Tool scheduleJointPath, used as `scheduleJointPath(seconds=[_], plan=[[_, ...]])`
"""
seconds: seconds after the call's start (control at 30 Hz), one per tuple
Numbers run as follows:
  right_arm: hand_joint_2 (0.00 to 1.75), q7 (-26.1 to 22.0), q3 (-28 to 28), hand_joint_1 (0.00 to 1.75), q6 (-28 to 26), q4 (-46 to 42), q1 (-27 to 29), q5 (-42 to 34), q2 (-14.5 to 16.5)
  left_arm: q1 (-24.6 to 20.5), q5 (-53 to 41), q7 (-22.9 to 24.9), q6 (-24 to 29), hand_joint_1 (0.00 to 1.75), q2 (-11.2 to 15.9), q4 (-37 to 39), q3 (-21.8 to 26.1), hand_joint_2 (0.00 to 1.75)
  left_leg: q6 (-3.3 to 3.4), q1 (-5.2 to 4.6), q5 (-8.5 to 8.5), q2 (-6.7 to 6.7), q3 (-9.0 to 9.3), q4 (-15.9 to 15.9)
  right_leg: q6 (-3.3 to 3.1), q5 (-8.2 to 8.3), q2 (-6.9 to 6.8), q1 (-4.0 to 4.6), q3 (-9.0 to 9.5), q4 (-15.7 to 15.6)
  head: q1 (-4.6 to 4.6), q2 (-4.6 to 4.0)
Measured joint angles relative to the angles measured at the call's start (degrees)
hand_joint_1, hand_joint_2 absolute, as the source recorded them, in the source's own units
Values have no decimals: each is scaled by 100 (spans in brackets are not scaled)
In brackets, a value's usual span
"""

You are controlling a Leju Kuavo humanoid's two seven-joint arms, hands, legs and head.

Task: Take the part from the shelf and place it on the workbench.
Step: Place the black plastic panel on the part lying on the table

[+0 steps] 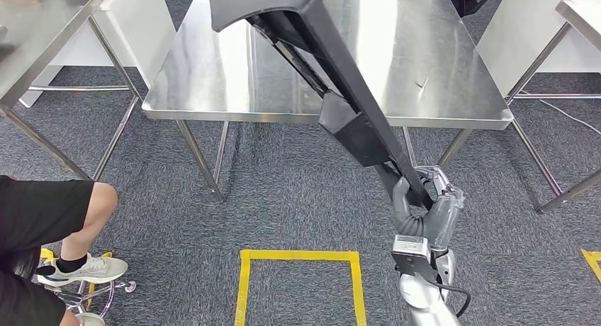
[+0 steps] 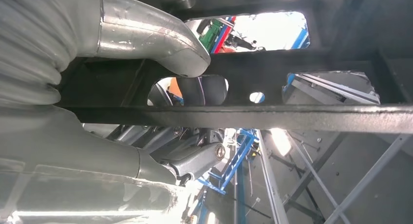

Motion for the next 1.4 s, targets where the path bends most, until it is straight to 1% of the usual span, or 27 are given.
scheduleJointPath(seconds=[0.1, 0.17, 0.2, 0.27, 0.3, 0.33, 0.37, 0.43, 0.47, 0.5, 0.53, 0.67, 0.73, 0.8, 0.83, 0.87, 0.9, 0.93, 1.0, 1.03, 1.1, 1.17, 1.23, 1.3, 1.33, 1.37, 1.4], plan=[[175, -42, -2, 175, 0, -3, 12, -69, -4, -7, -2, -9, 37, 0, 3, -3, 0, 175, 55, 2, 12, 4, 28, -29, 53, 4, 6, 2, 7, -18, -1, 1], [175, -61, -8, 175, 0, -9, 15, -90, -21, -13, -4, -10, 49, 0, -4, -12, 0, 175, 114, 42, 61, 25, 108, -124, 70, -83, -10, 20, -55, 130, 6, 1], [175, -74, -10, 175, 0, -10, 15, -106, -31, -15, -6, -10, 55, 0, -10, -16, 0, 175, 138, 67, 83, 37, 148, -167, 61, -198, -21, 32, -164, 369, 11, 1], [175, -102, -14, 175, 0, 2, 21, -143, -57, -17, -8, -9, 70, 0, -25, -20, 0, 175, 152, 80, 89, 51, 158, -182, 27, -497, -35, 27, -529, 1122, 18, 1], [175, -112, -15, 175, 0, 14, 31, -156, -70, -15, -8, -9, 75, 0, -31, -21, 0, 175, 148, 82, 83, 52, 157, -180, 31, -602, -37, 22, -701, 1453, 17, 0], [175, -115, -17, 175, 0, 26, 41, -165, -83, -14, -8, -9, 80, 0, -36, -22, 0, 175, 138, 87, 76, 52, 159, -178, 55, -627, -40, 13, -786, 1604, 17, 0], [175, -122, -22, 175, 0, 36, 48, -178, -95, -12, -9, -10, 84, 0, -39, -22, 0, 175, 122, 96, 65, 49, 169, -175, 100, -557, -46, 1, -752, 1515, 18, 0], [175, -149, -40, 175, 0, 46, 47, -215, -119, -11, -15, -14, 87, 0, -48, -26, -1, 175, 59, 116, 21, 43, 202, -151, 223, -243, -84, -37, -389, 765, 19, 0], [175, -171, -48, 175, 0, 49, 46, -238, -128, -13, -20, -18, 87, 0, -49, -28, -1, 175, 15, 114, -11, 40, 209, -128, 252, -113, -94, -44, -190, 388, 19, 0], [175, -195, -55, 175, 0, 53, 50, -260, -136, -16, -28, -21, 87, 0, -50, -29, -2, 175, -24, 108, -38, 39, 211, -105, 245, -36, -97, -48, -55, 133, 16, 1], [175, -213, -59, 175, 0, 57, 62, -275, -143, -17, -40, -23, 88, 0, -49, -30, -5, 175, -52, 96, -58, 38, 207, -89, 210, -19, -91, -44, 4, 25, 13, 1], [175, -241, -86, 175, 0, 60, 126, -283, -172, -21, -77, -22, 98, 0, -43, -31, -29, 175, -122, 127, -172, 37, 150, 48, 43, -50, -50, -56, 35, 33, 7, 1], [175, -241, -87, 175, 0, 60, 133, -258, -171, -25, -80, -22, 100, 0, -43, -32, -34, 175, -182, 145, -449, 37, -130, 611, -17, -71, -45, -65, 71, 29, 7, 1], [175, -238, -87, 175, 0, 62, 145, -228, -170, -22, -78, -20, 103, 0, -45, -33, -35, 175, -212, 153, -724, 36, -579, 1408, -49, -93, -45, -50, 87, 30, 7, 1], [175, -234, -86, 175, 0, 65, 151, -216, -170, -20, -76, -19, 103, 0, -46, -33, -35, 175, -209, 154, -741, 36, -744, 1639, -61, -102, -42, -41, 95, 30, 5, 0], [175, -231, -86, 175, 0, 69, 154, -208, -168, -18, -75, -19, 103, 0, -46, -33, -35, 175, -191, 153, -633, 36, -801, 1638, -73, -112, -38, -31, 109, 30, 6, -1], [175, -228, -85, 175, 0, 73, 153, -205, -166, -18, -72, -19, 103, 0, -46, -33, -35, 175, -160, 151, -423, 34, -738, 1404, -86, -123, -30, -20, 131, 30, 6, -1], [175, -225, -85, 175, 0, 76, 150, -204, -163, -18, -70, -20, 103, 0, -44, -32, -34, 175, -115, 146, -162, 26, -585, 1006, -93, -136, -21, -12, 157, 30, 6, 0], [175, -222, -85, 175, 0, 84, 134, -203, -157, -24, -67, -23, 103, 0, -35, -32, -33, 175, -33, 124, 154, 3, -271, 278, -90, -159, -5, 14, 182, 19, 9, 1], [175, -222, -84, 175, 0, 90, 125, -203, -154, -28, -67, -26, 103, 0, -32, -32, -33, 175, -10, 107, 194, -7, -188, 96, -69, -164, -1, 22, 174, 14, 9, 1], [175, -220, -81, 175, 0, 108, 111, -198, -143, -31, -66, -34, 104, 0, -35, -33, -34, 175, 8, 73, 171, -12, -149, 8, -13, -164, 1, 31, 154, -1, 7, 1], [175, -218, -78, 175, 0, 123, 106, -195, -134, -29, -62, -45, 105, 0, -38, -33, -33, 175, 36, 94, 195, -6, -100, -56, 36, -212, -19, 27, 114, 75, 12, 1], [175, -219, -76, 175, 0, 132, 89, -196, -133, -31, -61, -54, 104, 0, -39, -33, -32, 175, 73, 123, 214, 5, -46, -116, 34, -413, -41, 35, -113, 531, 22, 0], [175, -220, -70, 175, 0, 153, 88, -197, -132, -32, -61, -57, 103, 0, -46, -33, -32, 175, 99, 113, 201, 10, -38, -117, 20, -678, -45, 34, -517, 1292, 28, 0], [175, -220, -68, 175, 0, 167, 95, -197, -132, -30, -60, -57, 103, 0, -49, -33, -33, 175, 104, 108, 194, 10, -35, -116, 36, -738, -46, 32, -673, 1554, 27, 0], [175, -220, -66, 175, 0, 179, 101, -197, -133, -28, -60, -57, 104, 0, -49, -33, -32, 175, 106, 105, 187, 8, -29, -114, 71, -709, -47, 30, -727, 1609, 27, 1], [175, -220, -65, 175, 0, 188, 102, -197, -134, -27, -60, -58, 104, 0, -49, -33, -32, 175, 101, 105, 178, 3, -16, -112, 118, -591, -51, 27, -663, 1429, 27, 0]])
